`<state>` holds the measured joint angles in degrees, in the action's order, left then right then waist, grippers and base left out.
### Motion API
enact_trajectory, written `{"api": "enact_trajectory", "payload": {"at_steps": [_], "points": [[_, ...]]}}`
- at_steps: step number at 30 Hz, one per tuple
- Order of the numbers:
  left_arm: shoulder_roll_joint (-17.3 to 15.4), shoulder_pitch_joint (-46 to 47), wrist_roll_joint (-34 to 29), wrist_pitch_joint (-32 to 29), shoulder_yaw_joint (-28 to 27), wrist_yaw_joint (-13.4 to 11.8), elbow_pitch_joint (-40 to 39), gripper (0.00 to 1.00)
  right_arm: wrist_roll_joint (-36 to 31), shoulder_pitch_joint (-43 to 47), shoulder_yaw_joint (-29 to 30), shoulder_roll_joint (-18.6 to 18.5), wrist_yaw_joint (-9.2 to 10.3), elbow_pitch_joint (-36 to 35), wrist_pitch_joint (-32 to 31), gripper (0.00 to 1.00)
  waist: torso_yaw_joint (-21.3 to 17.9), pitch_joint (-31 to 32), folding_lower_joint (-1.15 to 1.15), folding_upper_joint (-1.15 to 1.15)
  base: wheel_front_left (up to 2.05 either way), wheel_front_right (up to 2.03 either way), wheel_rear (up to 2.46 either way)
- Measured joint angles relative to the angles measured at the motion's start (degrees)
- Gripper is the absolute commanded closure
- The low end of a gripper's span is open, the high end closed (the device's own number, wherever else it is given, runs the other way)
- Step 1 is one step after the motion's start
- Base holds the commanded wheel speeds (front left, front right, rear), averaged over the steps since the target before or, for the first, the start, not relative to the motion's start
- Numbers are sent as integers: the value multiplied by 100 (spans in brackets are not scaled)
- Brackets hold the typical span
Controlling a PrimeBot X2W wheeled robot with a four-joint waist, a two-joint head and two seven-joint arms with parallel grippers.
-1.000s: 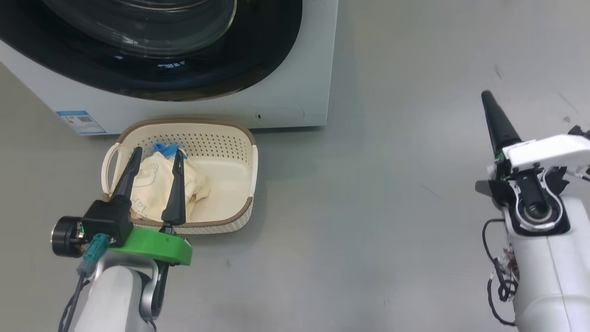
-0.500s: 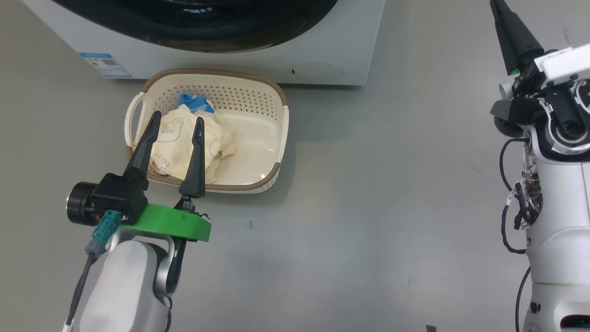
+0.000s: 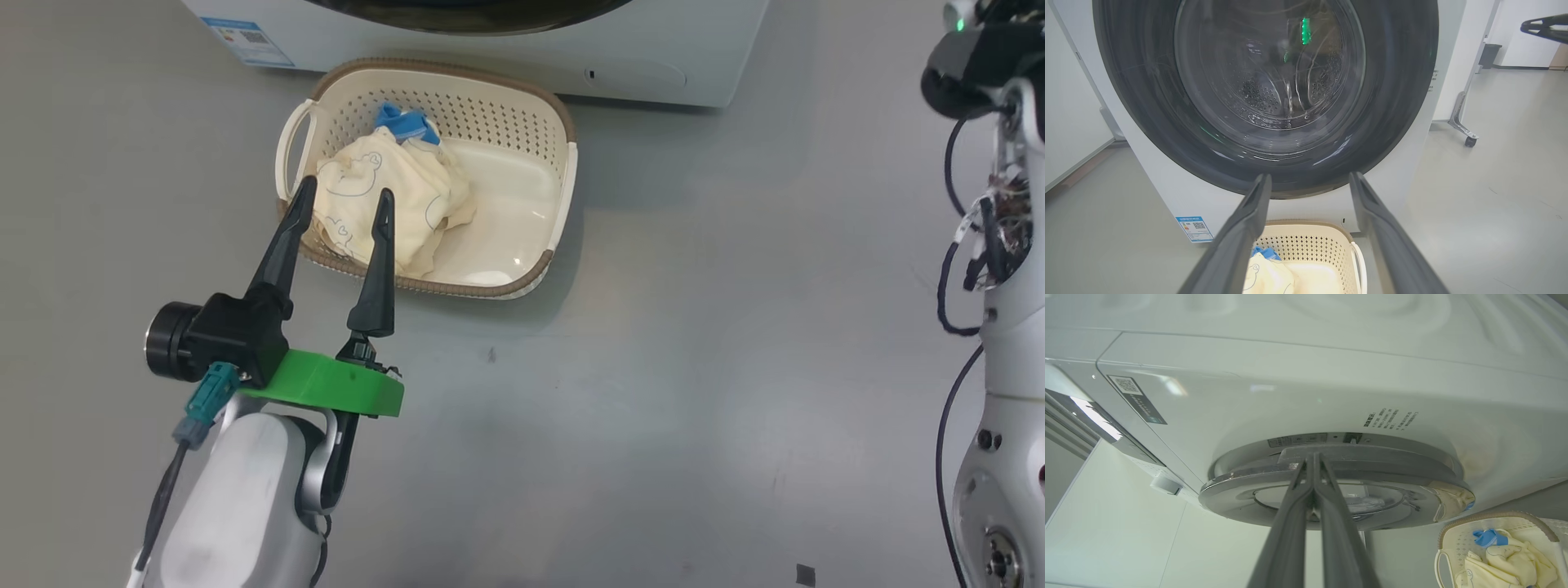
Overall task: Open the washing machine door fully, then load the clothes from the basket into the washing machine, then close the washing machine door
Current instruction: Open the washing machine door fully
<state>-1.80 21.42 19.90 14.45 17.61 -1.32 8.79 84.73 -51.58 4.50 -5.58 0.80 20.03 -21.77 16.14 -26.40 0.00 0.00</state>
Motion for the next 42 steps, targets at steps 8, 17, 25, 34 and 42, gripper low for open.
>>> {"api": "enact_trajectory", "payload": {"at_steps": [8,17,25,34,42], "points": [[22,119,171,1,279,-142,-196,0,-129,-702,-169,-311,285,240,-213,100,264,-365,0,0,0,0,0],[37,220,379,1,511,-249,-316,0,-308,-1181,-411,-434,346,470,-424,100,557,-653,0,0,0,0,0],[43,286,541,25,684,-302,-376,0,-430,-1508,-590,-491,347,700,-503,100,806,-810,0,0,0,0,0],[45,302,580,25,745,-393,-398,0,-494,-1818,-635,-516,389,996,-516,100,995,-879,0,0,0,0,0],[51,302,632,25,842,-403,-414,0,-579,-1983,-680,-620,389,1234,-543,100,1083,-913,0,0,0,0,0]]}}
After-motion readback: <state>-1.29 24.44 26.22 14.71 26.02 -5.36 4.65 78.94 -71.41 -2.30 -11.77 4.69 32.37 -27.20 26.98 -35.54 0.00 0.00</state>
